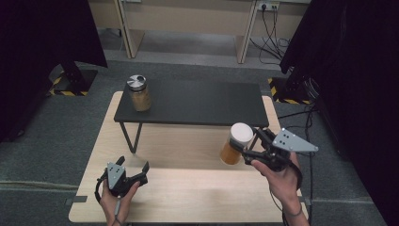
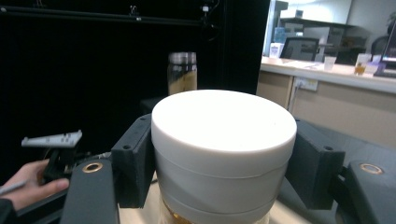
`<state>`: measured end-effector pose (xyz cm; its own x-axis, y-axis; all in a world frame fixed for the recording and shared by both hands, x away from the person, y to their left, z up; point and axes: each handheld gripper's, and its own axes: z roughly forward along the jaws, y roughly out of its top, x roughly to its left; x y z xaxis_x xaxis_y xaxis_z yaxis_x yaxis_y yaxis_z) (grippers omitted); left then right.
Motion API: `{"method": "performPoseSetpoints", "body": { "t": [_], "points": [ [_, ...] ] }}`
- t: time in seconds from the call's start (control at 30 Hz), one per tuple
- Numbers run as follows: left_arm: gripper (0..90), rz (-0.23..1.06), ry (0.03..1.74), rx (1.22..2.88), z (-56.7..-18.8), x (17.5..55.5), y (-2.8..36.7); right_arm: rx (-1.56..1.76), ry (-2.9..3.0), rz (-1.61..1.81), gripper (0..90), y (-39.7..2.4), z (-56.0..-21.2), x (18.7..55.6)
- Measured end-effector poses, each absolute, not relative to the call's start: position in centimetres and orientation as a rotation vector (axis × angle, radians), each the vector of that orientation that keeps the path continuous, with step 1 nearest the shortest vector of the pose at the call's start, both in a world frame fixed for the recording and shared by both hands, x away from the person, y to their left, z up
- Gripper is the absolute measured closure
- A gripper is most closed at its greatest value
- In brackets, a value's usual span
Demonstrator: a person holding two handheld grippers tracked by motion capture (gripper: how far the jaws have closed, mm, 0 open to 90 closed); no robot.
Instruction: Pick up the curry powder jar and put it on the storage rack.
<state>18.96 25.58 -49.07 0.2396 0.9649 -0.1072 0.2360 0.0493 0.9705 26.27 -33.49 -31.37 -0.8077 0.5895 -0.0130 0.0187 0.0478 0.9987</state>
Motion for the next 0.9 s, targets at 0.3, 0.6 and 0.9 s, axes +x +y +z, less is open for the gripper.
{"method": "performPoseSetpoints", "body": {
  "t": [0.3,0.6,0.9],
  "points": [
    [2.9,0.841,1.211,1.416,-49.1,18.9,25.5,0.601,1.886,1.791,33.8,-32.6,-26.4,29.3],
    [2.8,0.829,1.202,1.426,-49.1,18.9,25.2,0.667,1.873,1.750,33.8,-31.2,-25.6,32.5],
    [2.9,0.821,1.202,1.430,-49.2,18.9,25.1,0.767,1.841,1.643,33.8,-29.2,-26.0,35.3]
  ]
}}
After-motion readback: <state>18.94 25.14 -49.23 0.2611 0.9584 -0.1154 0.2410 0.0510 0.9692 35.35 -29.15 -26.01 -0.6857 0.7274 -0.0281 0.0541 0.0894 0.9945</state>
